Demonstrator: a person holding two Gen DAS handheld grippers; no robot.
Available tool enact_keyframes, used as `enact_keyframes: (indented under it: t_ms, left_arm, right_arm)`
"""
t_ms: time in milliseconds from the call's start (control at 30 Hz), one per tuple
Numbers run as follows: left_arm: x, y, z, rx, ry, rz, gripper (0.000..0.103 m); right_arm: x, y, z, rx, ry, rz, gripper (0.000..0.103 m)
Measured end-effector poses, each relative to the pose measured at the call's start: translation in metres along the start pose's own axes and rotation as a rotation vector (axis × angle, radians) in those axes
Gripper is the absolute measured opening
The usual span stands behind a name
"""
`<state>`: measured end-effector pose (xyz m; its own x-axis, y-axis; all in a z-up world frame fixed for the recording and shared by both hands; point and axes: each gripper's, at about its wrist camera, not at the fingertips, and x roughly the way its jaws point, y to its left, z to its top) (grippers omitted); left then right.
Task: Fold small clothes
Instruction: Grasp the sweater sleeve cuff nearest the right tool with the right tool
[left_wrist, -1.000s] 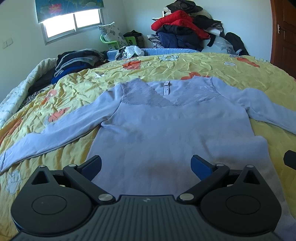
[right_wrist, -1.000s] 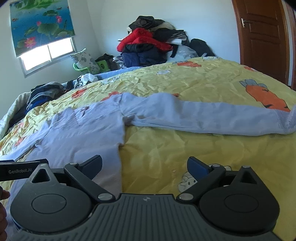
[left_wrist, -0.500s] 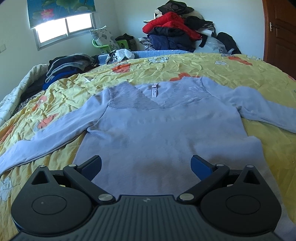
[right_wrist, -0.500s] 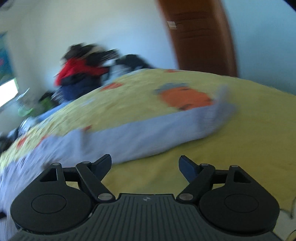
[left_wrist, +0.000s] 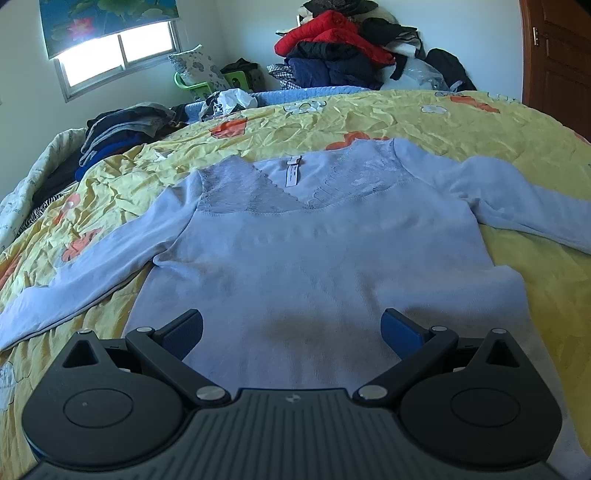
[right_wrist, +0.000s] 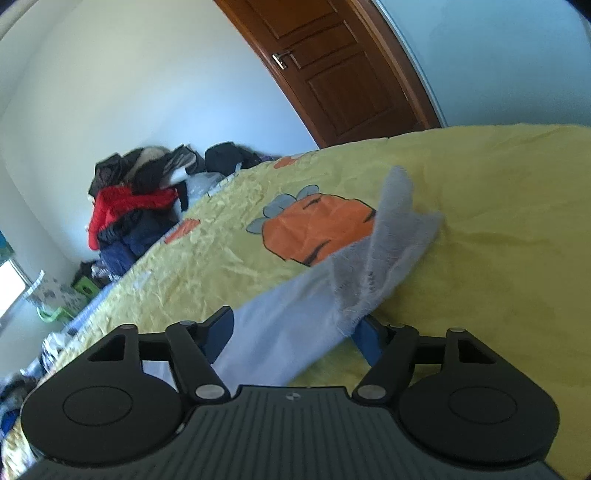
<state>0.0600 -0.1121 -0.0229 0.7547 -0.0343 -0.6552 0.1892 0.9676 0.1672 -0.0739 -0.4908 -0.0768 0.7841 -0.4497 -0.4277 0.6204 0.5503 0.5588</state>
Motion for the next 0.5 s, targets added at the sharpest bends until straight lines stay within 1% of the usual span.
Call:
enact_keyframes:
  t_ms: [100, 167, 233, 300, 367, 500]
  left_arm:
    - [0.002, 0.000, 0.002, -0.003, 0.005, -0.002, 0.103]
    - [0.004, -0.001, 0.004, -0.003, 0.004, 0.000, 0.103]
    - [0.004, 0.000, 0.006, 0.001, -0.001, 0.003, 0.103]
    - [0.005, 0.001, 0.008, 0.000, -0.005, 0.009, 0.103]
    - [0.006, 0.003, 0.009, -0.004, -0.004, 0.011, 0.103]
    - [0.012, 0.012, 0.009, -0.026, 0.014, 0.023, 0.103]
  right_arm:
    - [0.014, -0.002, 0.008, 0.062, -0.009, 0.006, 0.053]
    - [0.022, -0.006, 0.011, 0.116, 0.005, 0.009, 0.025]
    - [0.032, -0.015, 0.014, 0.185, 0.023, 0.007, 0.014]
    - [0.034, -0.018, 0.015, 0.207, 0.024, 0.020, 0.012]
    - [0.032, -0.015, 0.015, 0.193, 0.014, 0.030, 0.012]
    - [0.027, 0.001, 0.017, 0.164, 0.020, 0.097, 0.011]
